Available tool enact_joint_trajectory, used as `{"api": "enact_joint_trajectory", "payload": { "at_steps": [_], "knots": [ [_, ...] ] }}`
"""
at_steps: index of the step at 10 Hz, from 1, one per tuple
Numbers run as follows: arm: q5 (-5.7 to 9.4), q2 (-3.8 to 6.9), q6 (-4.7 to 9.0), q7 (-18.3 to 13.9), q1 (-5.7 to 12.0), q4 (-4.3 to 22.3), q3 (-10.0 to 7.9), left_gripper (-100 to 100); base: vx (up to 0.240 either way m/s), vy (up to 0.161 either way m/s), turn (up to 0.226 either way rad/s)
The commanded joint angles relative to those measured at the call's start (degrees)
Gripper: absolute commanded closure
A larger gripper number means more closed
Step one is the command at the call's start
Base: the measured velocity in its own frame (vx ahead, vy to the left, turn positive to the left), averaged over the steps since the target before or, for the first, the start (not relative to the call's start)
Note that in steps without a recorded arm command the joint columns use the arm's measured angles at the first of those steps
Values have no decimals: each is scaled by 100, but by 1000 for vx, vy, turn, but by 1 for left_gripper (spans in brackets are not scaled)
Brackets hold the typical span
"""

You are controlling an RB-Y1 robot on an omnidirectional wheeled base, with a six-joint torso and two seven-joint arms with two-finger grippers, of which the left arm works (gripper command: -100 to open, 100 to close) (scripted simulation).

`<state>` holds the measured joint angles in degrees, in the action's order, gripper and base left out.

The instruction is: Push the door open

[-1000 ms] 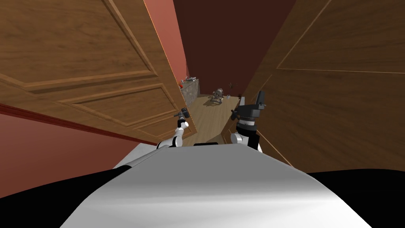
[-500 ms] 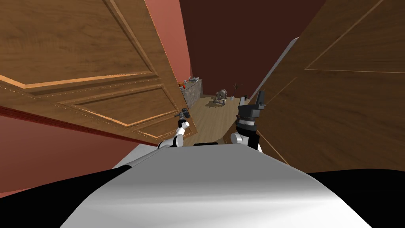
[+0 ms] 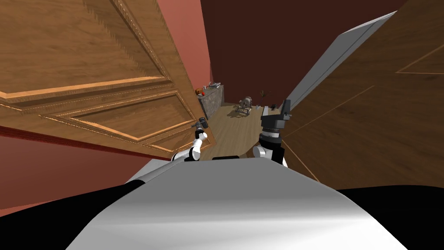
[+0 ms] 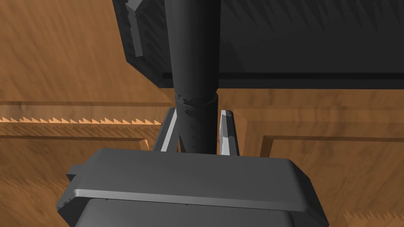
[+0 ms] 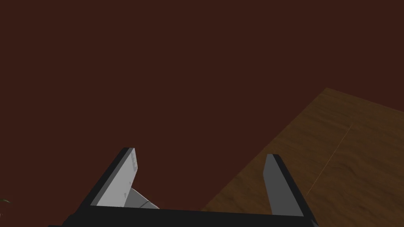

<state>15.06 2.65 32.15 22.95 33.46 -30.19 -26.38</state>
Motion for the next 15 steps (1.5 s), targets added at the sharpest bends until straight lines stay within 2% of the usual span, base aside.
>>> {"api": "enact_joint_trajectory", "payload": {
  "at_steps": [1, 7, 8, 9, 10, 14, 15],
  "knots": [
    [6, -4, -125, 36, -188, -286, -40, 100, -11, 4, -24],
    [-35, -64, -71, 113, -130, -263, -97, 100, 99, -9, 122],
    [-52, -129, -47, 146, -105, -243, -121, 100, 159, -4, 162],
    [-52, -129, -47, 146, -105, -243, -121, 100, 145, -16, 99],
    [-63, -185, -33, 167, -89, -230, -137, 100, 136, -15, 129],
    [-101, -498, 18, 240, -34, -186, -191, 100, 167, -105, 199],
    [-90, -441, 23, 229, -19, -135, -193, 100, 50, -73, 66]
  ]
}}
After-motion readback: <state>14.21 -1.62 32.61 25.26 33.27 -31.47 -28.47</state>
